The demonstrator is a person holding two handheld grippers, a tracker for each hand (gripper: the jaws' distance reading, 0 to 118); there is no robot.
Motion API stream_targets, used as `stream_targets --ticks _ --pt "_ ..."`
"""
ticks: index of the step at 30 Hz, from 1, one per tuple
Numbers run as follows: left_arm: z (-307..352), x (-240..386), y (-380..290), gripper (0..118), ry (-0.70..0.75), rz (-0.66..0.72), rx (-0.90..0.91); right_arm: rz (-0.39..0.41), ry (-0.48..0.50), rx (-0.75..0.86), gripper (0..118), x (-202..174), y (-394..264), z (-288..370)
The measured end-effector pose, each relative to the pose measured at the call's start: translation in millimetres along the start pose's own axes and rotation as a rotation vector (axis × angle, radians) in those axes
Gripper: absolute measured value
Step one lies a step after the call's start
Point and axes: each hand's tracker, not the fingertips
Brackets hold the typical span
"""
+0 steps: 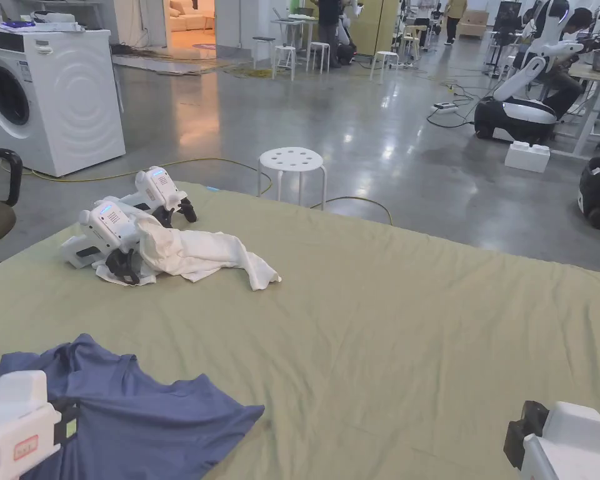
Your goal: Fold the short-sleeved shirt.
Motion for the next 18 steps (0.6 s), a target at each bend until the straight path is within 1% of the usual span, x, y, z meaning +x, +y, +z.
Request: stream_targets --ticks 4,8,12,18 --pt "20.3 11.0 39.4 0 -0.028 -0.01 0.118 -0.019 -0.002 0.015 1 5.8 5.3 3.4" --pt "45.8 44.6 81.1 0 -0.098 -0.06 0.229 -0.028 -0.008 0.039 1 13.5 10.8 10.0" --pt "67.5 96.1 115.4 0 -0.206 -0.115 0.304 -0.042 -0.022 0.06 1 24.8 14.2 17.2" --pt "78.0 185.7 134.6 0 -0.392 -0.199 0.348 -0.067 -0.051 0.083 1 48.0 16.3 31.7"
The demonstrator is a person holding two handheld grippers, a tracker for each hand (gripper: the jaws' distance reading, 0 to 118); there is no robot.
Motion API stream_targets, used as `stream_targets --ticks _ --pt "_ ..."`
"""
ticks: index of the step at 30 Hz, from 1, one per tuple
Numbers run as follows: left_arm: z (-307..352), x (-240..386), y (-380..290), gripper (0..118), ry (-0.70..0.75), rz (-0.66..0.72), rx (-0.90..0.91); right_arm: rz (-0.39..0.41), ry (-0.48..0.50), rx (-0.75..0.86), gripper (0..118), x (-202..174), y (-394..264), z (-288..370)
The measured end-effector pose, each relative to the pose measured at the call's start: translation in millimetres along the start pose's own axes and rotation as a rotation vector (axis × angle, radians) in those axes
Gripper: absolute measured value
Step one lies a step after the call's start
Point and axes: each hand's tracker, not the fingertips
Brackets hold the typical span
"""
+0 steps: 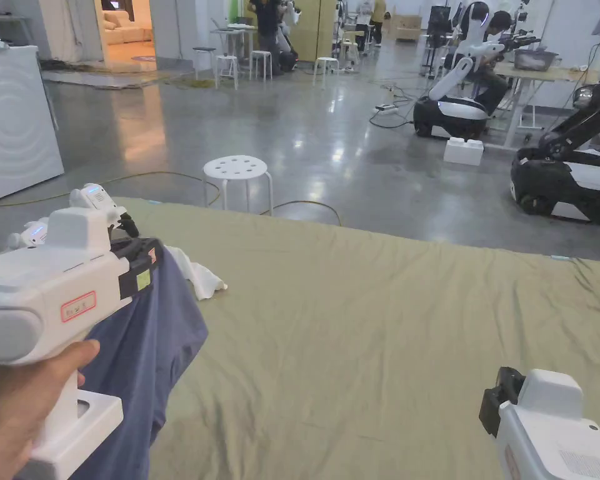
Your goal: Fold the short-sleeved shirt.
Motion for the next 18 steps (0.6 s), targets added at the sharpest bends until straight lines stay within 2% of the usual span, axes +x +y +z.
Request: stream_targets --ticks 8,18 --pt "-51.3 122.3 -8.3 0 -0.249 -0.028 -0.033 -0.013 -0.074 0.025 1 42.2 3.6 17.4" --pt "-86.1 251.2 -113.0 0 -0.521 -0.063 -0.272 -0.034 -0.168 -0.002 1 89.8 -8.9 33.5"
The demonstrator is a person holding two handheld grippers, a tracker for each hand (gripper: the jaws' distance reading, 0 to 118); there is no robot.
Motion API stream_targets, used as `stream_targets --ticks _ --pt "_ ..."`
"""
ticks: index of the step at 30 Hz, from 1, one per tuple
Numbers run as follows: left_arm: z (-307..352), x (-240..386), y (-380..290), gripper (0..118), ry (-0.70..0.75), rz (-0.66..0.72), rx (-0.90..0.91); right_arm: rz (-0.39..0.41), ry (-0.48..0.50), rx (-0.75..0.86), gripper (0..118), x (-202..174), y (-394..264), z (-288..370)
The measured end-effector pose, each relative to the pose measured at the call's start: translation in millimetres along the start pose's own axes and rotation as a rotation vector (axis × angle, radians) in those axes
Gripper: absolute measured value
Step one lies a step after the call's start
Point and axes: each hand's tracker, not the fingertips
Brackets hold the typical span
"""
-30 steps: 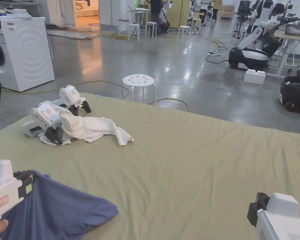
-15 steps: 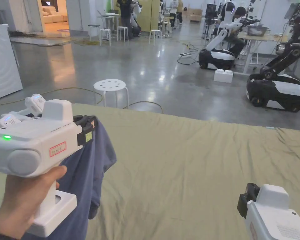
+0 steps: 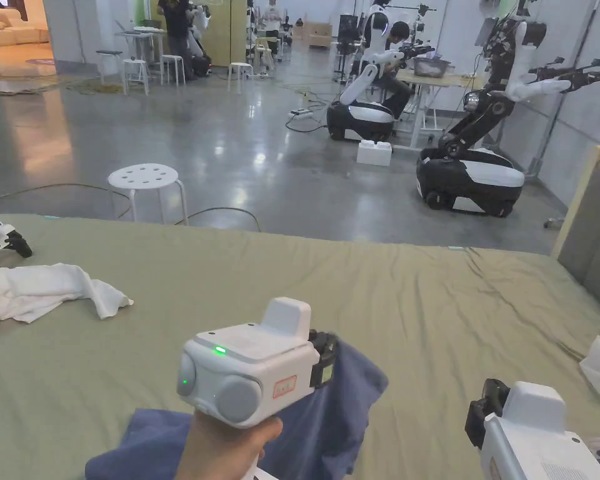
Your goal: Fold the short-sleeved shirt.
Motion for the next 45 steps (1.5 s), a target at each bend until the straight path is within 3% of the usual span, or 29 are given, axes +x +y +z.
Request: stream_targets --ticks 5,8,10,12,13,15,20,22,23,27,28,34,37,41,45 --pt "-27.8 17.7 -55.4 0 -0.014 0.031 -0.106 -0.01 -0.014 -0.035 1 7.1 -12.0 1.4" --pt "-28.4 20.5 -79.2 8 -0.032 0.062 -0.134 0.0 -0.006 -0.056 1 4.4 -18.7 0.4" --pt "-29.9 9.9 -77.9 30 -0.035 0.072 -0.149 0.005 0.008 -0.067 1 0.4 -21.7 -0.6" --pt "-20.6 6.3 -80.4 67 -0.019 0.066 -0.14 0.017 0.029 -0.075 1 -6.2 -22.8 -1.8" --pt "-14.9 3.5 -79.4 76 -0.002 0.058 -0.119 0.022 0.039 -0.076 1 -9.3 -22.7 -1.9" --pt "3.0 -8.0 -73.9 79 0.025 0.058 -0.033 0.03 0.067 -0.067 1 -17.5 -20.7 -0.9" --pt "47.6 -40.5 -57.3 78 0.217 0.045 0.117 0.038 0.116 -0.022 1 -41.2 -7.0 -1.2" --pt "64.1 -52.8 -53.0 72 0.336 0.024 0.174 0.033 0.13 0.013 1 -50.3 -0.5 -0.2" --pt "73.0 -59.3 -51.8 64 0.387 0.015 0.207 0.031 0.133 0.031 1 -55.2 2.7 0.9" --pt "100.4 -80.9 -49.6 3 0.553 0.02 0.273 0.028 0.139 0.083 1 -71.2 13.3 4.2" --pt "105.8 -85.3 -50.8 0 0.579 0.021 0.282 0.023 0.138 0.092 1 -74.1 15.4 4.7" --pt "128.4 -129.9 -47.5 0 0.633 0.045 0.235 0.017 0.155 0.115 1 -85.9 21.9 3.9" --pt "120.4 -158.6 -56.9 0 0.633 0.124 0.128 0.026 0.164 0.1 1 -88.5 21.2 -1.5" --pt "82.6 -219.5 -73.8 0 0.564 0.277 -0.074 0.038 0.165 0.069 1 -88.4 14.1 -10.2" --pt "33.4 -265.0 -83.9 0 0.511 0.333 -0.245 0.051 0.156 0.026 1 -84.1 3.6 -20.9"
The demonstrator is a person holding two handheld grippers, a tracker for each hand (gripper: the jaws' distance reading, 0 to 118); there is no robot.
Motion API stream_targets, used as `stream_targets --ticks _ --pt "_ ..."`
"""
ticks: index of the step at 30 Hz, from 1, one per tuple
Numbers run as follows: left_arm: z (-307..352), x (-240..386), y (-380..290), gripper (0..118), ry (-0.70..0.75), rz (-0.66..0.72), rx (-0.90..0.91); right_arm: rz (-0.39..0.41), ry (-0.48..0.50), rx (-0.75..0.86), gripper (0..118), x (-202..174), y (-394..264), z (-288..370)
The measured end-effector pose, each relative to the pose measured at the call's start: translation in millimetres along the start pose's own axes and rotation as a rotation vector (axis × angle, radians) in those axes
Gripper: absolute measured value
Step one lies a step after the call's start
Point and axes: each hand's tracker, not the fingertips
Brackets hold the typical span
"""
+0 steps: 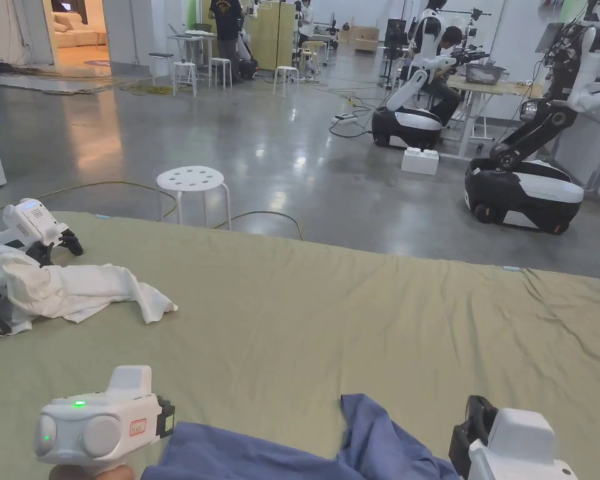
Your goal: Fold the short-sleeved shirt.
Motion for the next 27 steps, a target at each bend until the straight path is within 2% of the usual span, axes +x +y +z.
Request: stream_targets --ticks 2,3,4,5,6,7,11,12,17,19,20,22,24,27 --pt "-29.1 -5.9 7.9 0 -0.007 0.015 -0.091 0.006 -0.007 -0.022 1 4.0 -5.4 -4.7" --pt "-43.4 -8.1 11.4 5 -0.005 0.016 -0.115 0.008 -0.012 -0.034 1 7.0 -8.8 -6.4" --pt "-57.2 -10.2 14.8 14 -0.007 0.012 -0.148 0.01 -0.018 -0.046 1 9.9 -11.8 -8.5" --pt "-68.8 -11.7 16.6 29 0.008 0.01 -0.18 0.013 -0.023 -0.058 1 12.8 -14.6 -10.2" --pt "-82.5 -12.5 18.6 50 0.031 0.007 -0.215 0.015 -0.03 -0.07 1 16.1 -17.8 -11.9" --pt "-92.0 -13.3 18.8 58 0.044 0.007 -0.241 0.018 -0.035 -0.081 1 19.0 -20.6 -12.0" --pt "-111.5 1.8 10.6 63 0.03 0.0 -0.277 0.032 -0.056 -0.13 1 35.1 -36.3 -17.4" --pt "-133.5 -6.0 9.5 64 0.039 -0.013 -0.293 0.034 -0.063 -0.143 1 38.9 -40.2 -19.2" --pt "-147.2 6.3 10.4 61 0.084 -0.11 -0.305 0.005 -0.07 -0.252 2 53.1 -51.9 -41.1" --pt "-147.8 13.7 9.4 46 0.084 -0.145 -0.287 -0.012 -0.062 -0.296 4 57.7 -55.8 -56.5" --pt "-148.1 18.1 9.1 36 0.08 -0.161 -0.279 -0.014 -0.057 -0.322 10 60.3 -58.4 -67.8" --pt "-147.6 22.7 8.0 0 0.067 -0.176 -0.266 -0.014 -0.035 -0.405 32 63.3 -63.1 -90.9" --pt "-144.6 25.3 5.6 0 0.06 -0.162 -0.263 -0.025 -0.021 -0.489 46 69.3 -71.1 -117.5" --pt "-131.9 26.1 1.6 0 0.02 -0.126 -0.226 -0.052 0.011 -0.615 49 74.2 -82.5 -152.2"
